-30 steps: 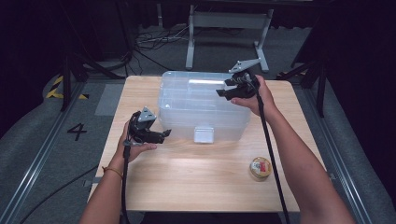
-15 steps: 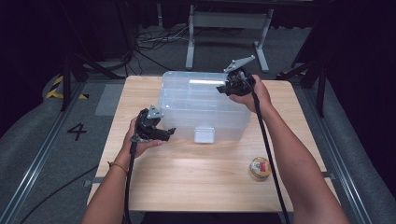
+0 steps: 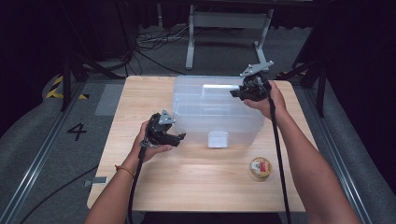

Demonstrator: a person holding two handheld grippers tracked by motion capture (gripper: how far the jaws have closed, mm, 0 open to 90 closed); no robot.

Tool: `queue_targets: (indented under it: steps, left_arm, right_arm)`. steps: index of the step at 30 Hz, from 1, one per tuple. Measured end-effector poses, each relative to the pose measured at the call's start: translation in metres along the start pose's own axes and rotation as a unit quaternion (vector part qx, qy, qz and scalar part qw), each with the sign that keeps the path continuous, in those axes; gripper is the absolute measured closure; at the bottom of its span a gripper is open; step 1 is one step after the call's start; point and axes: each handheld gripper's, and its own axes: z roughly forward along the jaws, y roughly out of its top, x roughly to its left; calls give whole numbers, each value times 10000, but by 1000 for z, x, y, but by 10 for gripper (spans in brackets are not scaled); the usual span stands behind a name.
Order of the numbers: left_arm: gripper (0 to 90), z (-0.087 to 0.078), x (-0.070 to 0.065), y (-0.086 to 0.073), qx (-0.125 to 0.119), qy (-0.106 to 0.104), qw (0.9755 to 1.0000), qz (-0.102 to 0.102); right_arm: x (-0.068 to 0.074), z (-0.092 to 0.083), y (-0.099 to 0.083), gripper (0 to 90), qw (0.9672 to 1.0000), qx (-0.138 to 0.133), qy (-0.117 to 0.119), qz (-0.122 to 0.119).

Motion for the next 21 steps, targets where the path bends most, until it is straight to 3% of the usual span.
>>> queue_targets:
  steps: [8, 17, 21]
  left_arm:
    - [234, 10, -16, 9, -23, -11, 9999, 149]
    - [235, 13, -17, 10, -143, -140, 9998, 50]
    - [244, 9, -15, 10, -171, -105, 9998, 61]
  right_arm:
    - [-10, -14, -14, 757, 9999, 42, -121, 28]
    - [-11, -22, -20, 757, 9998, 63, -182, 102]
    - [-14, -22, -18, 757, 9998, 91, -108, 148]
